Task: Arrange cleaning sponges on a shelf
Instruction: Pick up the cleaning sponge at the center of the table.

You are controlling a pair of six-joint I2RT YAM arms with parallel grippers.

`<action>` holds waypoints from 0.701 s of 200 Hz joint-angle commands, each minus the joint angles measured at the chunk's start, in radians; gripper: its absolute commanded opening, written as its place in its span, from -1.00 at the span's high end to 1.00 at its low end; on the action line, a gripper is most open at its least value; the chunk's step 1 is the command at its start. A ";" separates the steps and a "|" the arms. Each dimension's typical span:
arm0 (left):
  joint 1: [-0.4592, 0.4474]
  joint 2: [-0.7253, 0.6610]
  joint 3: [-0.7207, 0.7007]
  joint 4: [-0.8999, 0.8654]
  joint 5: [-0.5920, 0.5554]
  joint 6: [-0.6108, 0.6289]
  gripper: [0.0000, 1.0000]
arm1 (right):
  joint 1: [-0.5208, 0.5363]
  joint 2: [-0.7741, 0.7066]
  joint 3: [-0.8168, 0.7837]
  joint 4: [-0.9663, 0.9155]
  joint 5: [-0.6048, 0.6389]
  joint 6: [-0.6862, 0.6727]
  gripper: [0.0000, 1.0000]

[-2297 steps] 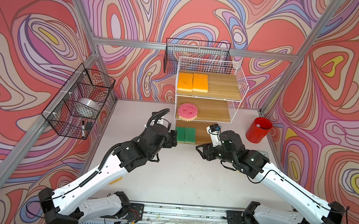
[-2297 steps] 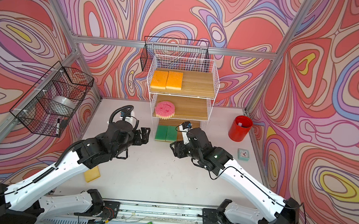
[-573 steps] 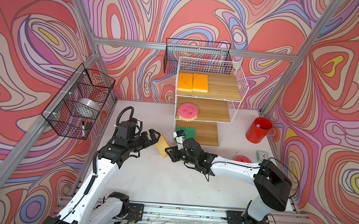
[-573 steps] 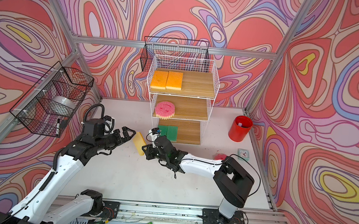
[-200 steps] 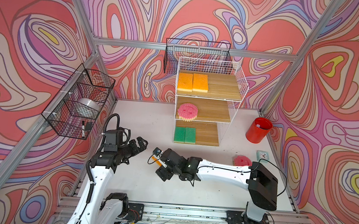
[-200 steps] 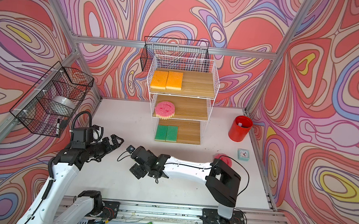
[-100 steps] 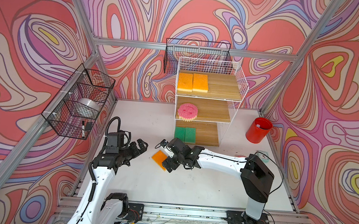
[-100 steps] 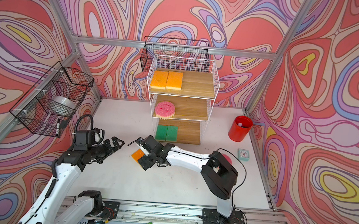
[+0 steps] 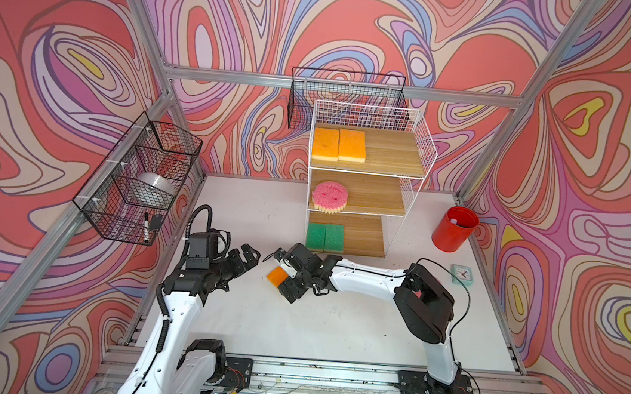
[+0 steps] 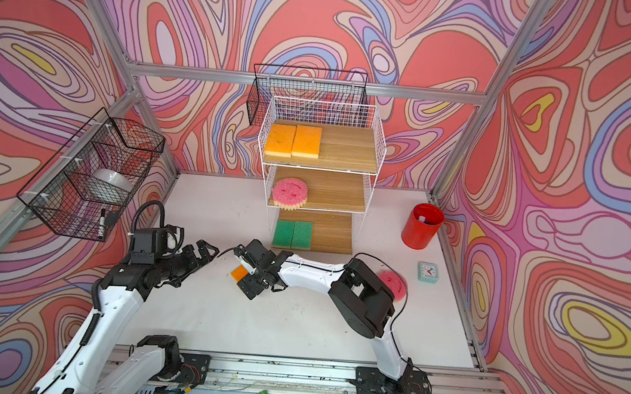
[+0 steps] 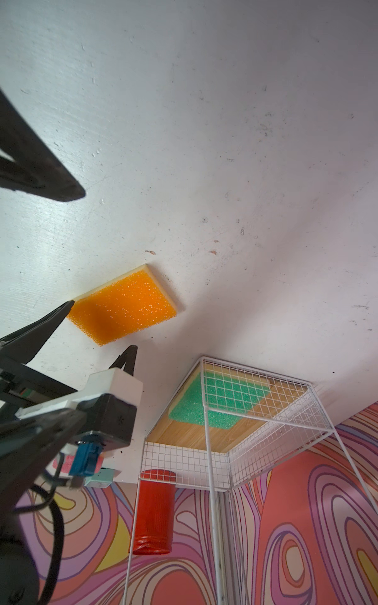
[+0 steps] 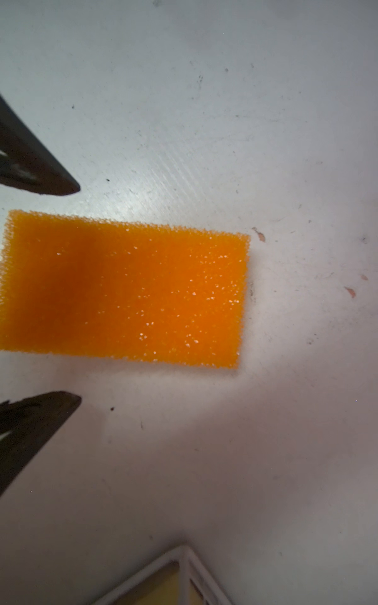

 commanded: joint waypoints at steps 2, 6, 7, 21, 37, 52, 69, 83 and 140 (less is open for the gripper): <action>0.004 0.001 0.007 0.009 0.005 -0.008 -1.00 | -0.002 0.021 0.017 -0.003 -0.004 0.017 -0.94; 0.004 0.002 0.008 0.010 0.006 -0.008 -1.00 | -0.002 0.021 0.019 -0.002 -0.004 0.018 -0.95; 0.004 0.002 0.007 0.010 0.006 -0.008 -1.00 | -0.002 0.021 0.019 -0.002 -0.004 0.019 -0.95; 0.004 0.005 0.009 0.011 0.008 -0.007 -1.00 | -0.002 0.025 0.025 -0.005 0.000 0.018 -0.96; 0.004 0.008 0.009 0.009 0.010 -0.007 -1.00 | -0.002 0.028 0.028 -0.015 0.009 0.018 -0.96; 0.004 0.004 0.010 0.007 0.006 -0.006 -1.00 | 0.000 0.025 0.025 -0.027 0.011 0.020 -0.94; 0.004 0.001 0.010 0.008 0.005 -0.005 -1.00 | 0.003 0.008 0.009 -0.038 0.013 0.024 -0.90; 0.004 0.003 0.009 0.009 0.008 -0.006 -1.00 | 0.009 -0.012 -0.014 -0.033 0.023 0.027 -0.88; 0.004 -0.003 0.008 0.001 0.009 -0.003 -1.00 | 0.019 -0.043 -0.081 -0.014 0.031 0.060 -0.92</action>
